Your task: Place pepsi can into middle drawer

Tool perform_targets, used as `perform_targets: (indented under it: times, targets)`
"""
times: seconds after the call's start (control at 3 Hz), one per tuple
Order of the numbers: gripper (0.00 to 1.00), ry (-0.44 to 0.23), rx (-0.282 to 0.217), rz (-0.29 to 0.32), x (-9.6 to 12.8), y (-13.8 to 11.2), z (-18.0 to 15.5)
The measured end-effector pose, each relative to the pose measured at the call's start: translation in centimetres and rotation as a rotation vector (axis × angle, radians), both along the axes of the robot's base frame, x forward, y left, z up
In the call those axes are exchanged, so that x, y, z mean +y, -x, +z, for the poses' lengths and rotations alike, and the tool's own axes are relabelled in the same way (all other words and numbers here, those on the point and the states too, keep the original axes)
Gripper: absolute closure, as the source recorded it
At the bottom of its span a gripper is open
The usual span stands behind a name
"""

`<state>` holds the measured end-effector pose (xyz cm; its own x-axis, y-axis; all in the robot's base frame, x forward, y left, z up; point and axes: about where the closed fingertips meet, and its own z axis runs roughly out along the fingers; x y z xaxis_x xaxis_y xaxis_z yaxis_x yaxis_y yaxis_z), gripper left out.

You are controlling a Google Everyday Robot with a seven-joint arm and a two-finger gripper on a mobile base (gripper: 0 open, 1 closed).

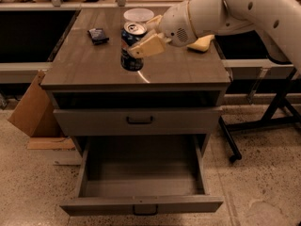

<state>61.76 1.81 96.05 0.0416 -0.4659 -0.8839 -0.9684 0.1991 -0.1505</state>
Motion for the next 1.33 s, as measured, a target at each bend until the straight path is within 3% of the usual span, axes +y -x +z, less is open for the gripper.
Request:
perform_targets:
  times: [0.33, 0.67, 1.0, 1.33]
  targets:
    - [1.00, -0.004, 0.002, 0.005, -0.1, 0.3, 0.0]
    - [1.00, 0.004, 0.008, 0.051, 0.2, 1.0, -0.4]
    - [1.00, 0.054, -0.006, 0.159, 1.1, 4.7, -2.3]
    - [1.00, 0.101, -0.008, 0.197, 1.9, 7.1, -5.4]
